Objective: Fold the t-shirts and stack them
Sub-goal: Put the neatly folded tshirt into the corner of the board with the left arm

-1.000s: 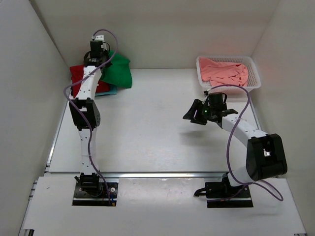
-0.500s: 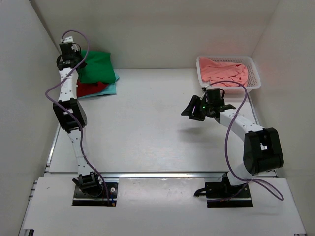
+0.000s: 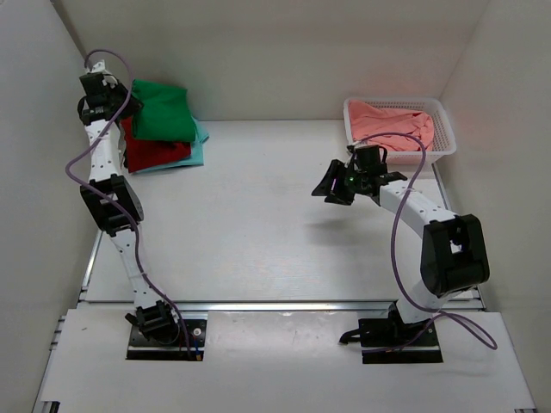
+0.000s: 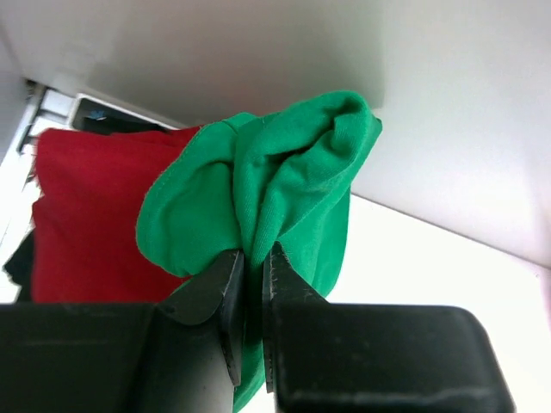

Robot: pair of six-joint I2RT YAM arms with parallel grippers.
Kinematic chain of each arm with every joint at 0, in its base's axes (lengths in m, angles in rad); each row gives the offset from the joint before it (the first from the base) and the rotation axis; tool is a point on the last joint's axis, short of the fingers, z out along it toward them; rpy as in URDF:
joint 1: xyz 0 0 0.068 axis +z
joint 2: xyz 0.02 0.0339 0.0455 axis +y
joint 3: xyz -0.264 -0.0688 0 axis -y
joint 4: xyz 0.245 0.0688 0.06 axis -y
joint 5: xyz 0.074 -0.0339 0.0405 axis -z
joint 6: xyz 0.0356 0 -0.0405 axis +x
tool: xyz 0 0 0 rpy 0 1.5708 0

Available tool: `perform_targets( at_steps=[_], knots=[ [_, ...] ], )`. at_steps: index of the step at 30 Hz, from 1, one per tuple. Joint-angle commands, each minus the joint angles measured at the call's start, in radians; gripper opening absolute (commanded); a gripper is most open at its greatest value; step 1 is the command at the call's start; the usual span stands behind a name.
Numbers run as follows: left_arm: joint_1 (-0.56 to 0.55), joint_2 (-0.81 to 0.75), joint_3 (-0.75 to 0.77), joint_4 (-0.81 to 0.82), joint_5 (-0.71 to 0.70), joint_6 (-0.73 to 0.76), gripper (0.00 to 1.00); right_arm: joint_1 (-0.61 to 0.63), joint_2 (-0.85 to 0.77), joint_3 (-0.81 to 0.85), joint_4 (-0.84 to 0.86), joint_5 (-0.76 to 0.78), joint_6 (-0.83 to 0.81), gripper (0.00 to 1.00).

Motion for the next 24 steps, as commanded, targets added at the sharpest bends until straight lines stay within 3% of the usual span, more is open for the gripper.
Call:
perform_targets(
  at_steps=[1,8,11,12,16,17,19,21,24],
  knots=[
    [0.043,-0.120,0.019,0.039,0.060,-0.037,0.00,0.014,0.019,0.052,-0.016,-0.010,0.002,0.51],
    [0.086,-0.079,0.013,0.050,0.123,-0.092,0.00,0.028,0.060,0.087,-0.010,-0.014,0.010,0.50],
    [0.093,-0.026,0.021,0.048,0.161,-0.119,0.05,0.031,0.065,0.084,-0.007,-0.008,0.010,0.51],
    [0.094,-0.010,0.030,0.048,0.167,-0.121,0.14,0.034,0.065,0.080,-0.005,-0.008,0.006,0.51],
    [0.079,0.035,0.058,0.033,0.046,-0.096,0.17,0.041,0.076,0.084,-0.006,0.001,0.003,0.51],
    [0.074,0.037,0.055,0.048,0.007,-0.102,0.24,0.044,0.071,0.086,-0.004,0.004,0.002,0.50],
    [0.067,0.035,0.042,0.079,-0.049,-0.115,0.78,0.049,0.070,0.076,-0.001,0.013,0.006,0.51],
    [0.059,0.029,0.051,0.097,-0.076,-0.121,0.98,0.058,0.066,0.063,0.002,0.012,0.014,0.50],
    [0.045,-0.012,0.033,0.086,-0.098,-0.098,0.99,0.069,0.041,0.060,0.004,0.015,0.022,0.51]
  ],
)
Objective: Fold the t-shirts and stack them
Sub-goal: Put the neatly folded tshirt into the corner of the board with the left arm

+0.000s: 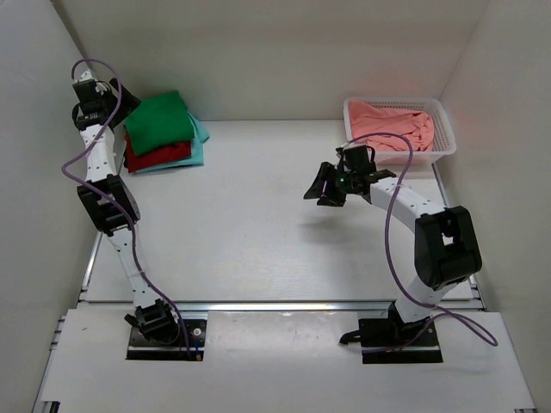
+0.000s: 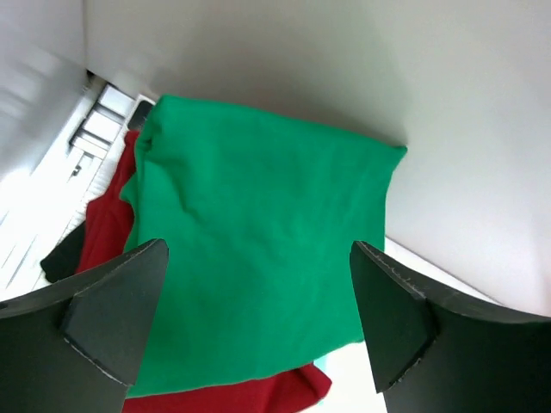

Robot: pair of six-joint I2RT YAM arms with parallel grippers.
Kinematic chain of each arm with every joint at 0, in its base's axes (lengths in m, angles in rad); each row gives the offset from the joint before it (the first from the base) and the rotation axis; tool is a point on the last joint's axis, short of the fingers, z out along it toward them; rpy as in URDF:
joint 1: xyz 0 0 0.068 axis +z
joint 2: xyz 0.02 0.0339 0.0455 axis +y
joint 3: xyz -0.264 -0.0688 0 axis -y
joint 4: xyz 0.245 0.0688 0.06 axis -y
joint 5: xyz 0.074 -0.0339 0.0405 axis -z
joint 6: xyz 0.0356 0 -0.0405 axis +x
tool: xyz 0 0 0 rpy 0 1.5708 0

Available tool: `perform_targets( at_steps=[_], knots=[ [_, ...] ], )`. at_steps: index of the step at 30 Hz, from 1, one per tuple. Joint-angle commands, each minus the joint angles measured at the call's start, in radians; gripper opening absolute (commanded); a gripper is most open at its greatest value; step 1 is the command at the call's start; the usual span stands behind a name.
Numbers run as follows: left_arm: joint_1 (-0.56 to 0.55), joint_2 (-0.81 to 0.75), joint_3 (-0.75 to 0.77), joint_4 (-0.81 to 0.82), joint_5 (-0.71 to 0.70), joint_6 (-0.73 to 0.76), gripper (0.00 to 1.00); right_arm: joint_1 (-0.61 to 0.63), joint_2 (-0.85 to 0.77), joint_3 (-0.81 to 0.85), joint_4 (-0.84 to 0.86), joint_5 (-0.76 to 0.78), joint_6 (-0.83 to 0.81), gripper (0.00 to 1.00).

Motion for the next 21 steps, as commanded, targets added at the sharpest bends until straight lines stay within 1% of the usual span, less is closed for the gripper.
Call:
perform_targets(
  at_steps=[1,2,4,5,6,7,9,11,12,13,16,18,21],
  knots=[
    [-0.023,-0.110,-0.006,0.031,-0.074,0.025,0.99,0.013,-0.034,0.012,0.020,0.004,0.018,0.50],
    [-0.037,-0.136,-0.044,0.023,-0.075,0.027,0.98,0.016,-0.039,0.018,0.012,0.006,0.024,0.51],
    [-0.051,-0.220,-0.141,0.021,-0.068,0.022,0.92,0.021,-0.041,0.054,-0.024,0.010,0.021,0.50],
    [-0.080,-0.269,-0.224,0.029,-0.071,0.025,0.90,0.025,-0.040,0.062,-0.044,0.016,0.023,0.50],
    [-0.097,-0.293,-0.315,0.040,-0.087,0.024,0.84,0.019,-0.054,0.073,-0.052,0.013,0.024,0.50],
    [-0.129,-0.338,-0.357,0.055,-0.106,0.021,0.80,0.019,-0.056,0.087,-0.066,0.004,0.037,0.50],
    [-0.155,-0.378,-0.482,0.058,-0.135,0.002,0.77,0.008,-0.063,0.105,-0.096,-0.005,0.034,0.50],
    [-0.183,-0.421,-0.552,0.047,-0.181,-0.025,0.77,0.005,-0.071,0.114,-0.119,-0.011,0.038,0.50],
    [-0.196,-0.429,-0.608,0.063,-0.222,-0.031,0.79,0.004,-0.085,0.116,-0.127,-0.011,0.035,0.50],
    [-0.209,-0.446,-0.650,0.081,-0.254,-0.037,0.82,0.004,-0.099,0.110,-0.133,-0.026,0.047,0.51],
    [-0.214,-0.446,-0.693,0.118,-0.291,-0.073,0.86,0.001,-0.132,0.070,-0.113,-0.036,0.057,0.51],
    [-0.204,-0.417,-0.695,0.135,-0.294,-0.087,0.90,-0.005,-0.151,0.018,-0.089,-0.056,0.070,0.50],
    [-0.195,-0.379,-0.695,0.155,-0.287,-0.108,0.90,-0.010,-0.188,-0.039,-0.063,-0.069,0.089,0.50]
  ],
)
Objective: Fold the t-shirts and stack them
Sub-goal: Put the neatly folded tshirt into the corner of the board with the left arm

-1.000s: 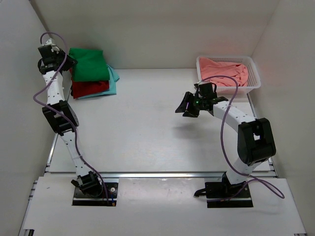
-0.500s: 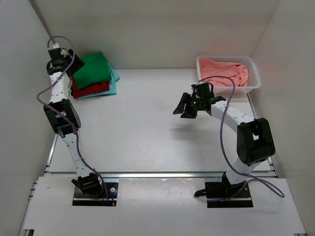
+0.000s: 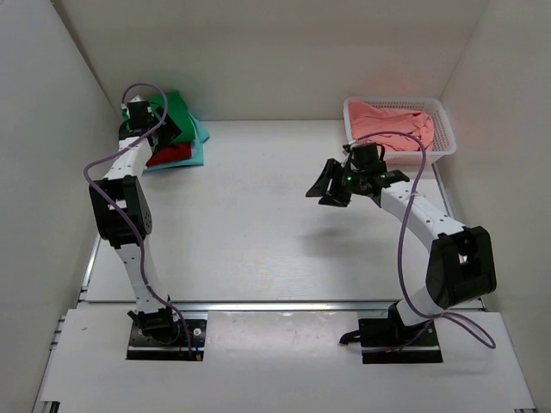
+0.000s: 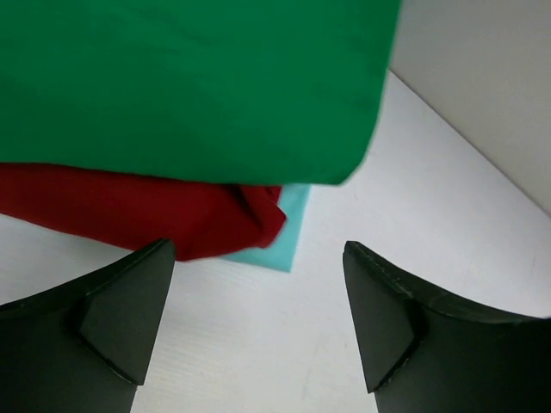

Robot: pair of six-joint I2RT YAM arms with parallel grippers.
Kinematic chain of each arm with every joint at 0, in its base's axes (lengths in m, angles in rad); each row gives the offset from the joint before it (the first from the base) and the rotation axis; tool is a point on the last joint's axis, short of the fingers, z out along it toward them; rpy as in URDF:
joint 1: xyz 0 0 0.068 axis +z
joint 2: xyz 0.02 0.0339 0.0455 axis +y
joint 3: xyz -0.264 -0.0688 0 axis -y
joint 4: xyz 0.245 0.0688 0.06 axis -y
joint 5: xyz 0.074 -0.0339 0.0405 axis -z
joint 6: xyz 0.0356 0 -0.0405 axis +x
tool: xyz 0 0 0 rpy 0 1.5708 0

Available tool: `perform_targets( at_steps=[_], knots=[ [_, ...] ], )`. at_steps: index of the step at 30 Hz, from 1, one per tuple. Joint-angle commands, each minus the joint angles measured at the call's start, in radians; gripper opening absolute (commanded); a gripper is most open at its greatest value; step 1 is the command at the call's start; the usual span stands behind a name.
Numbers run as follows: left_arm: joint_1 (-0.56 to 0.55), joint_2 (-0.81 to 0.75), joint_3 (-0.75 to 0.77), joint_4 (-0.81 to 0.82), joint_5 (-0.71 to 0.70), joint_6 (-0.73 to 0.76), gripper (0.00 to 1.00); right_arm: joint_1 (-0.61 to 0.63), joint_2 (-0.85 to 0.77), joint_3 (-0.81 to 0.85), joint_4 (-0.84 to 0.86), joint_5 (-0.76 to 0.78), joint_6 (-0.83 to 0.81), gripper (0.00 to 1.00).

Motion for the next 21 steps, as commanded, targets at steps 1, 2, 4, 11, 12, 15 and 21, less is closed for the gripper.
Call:
perform_targets(
  at_steps=[1,2,4,11,12,15,21],
  knots=[
    [0.035,0.004,0.006,0.062,-0.036,-0.041,0.88,-0.010,-0.054,-0.057,0.042,-0.036,0.034,0.51],
    [0.041,0.008,0.009,0.052,-0.015,-0.052,0.85,-0.014,-0.057,-0.070,0.043,-0.033,0.036,0.50],
    [0.030,0.010,0.021,0.018,0.027,-0.072,0.83,-0.007,-0.062,-0.067,0.040,-0.044,0.039,0.50],
    [0.017,-0.277,-0.326,0.019,0.215,-0.208,0.98,-0.070,-0.083,-0.013,-0.135,-0.047,-0.084,0.51],
    [0.032,-0.358,-0.435,0.085,0.298,-0.222,0.99,-0.096,-0.100,-0.011,-0.149,-0.041,-0.108,0.54],
    [-0.003,-0.481,-0.504,-0.010,0.311,-0.190,0.99,-0.164,-0.141,-0.001,-0.233,-0.043,-0.165,0.73],
    [-0.167,-0.567,-0.462,-0.118,0.438,-0.095,0.99,-0.268,-0.238,-0.039,-0.342,-0.067,-0.219,0.99]
  ],
)
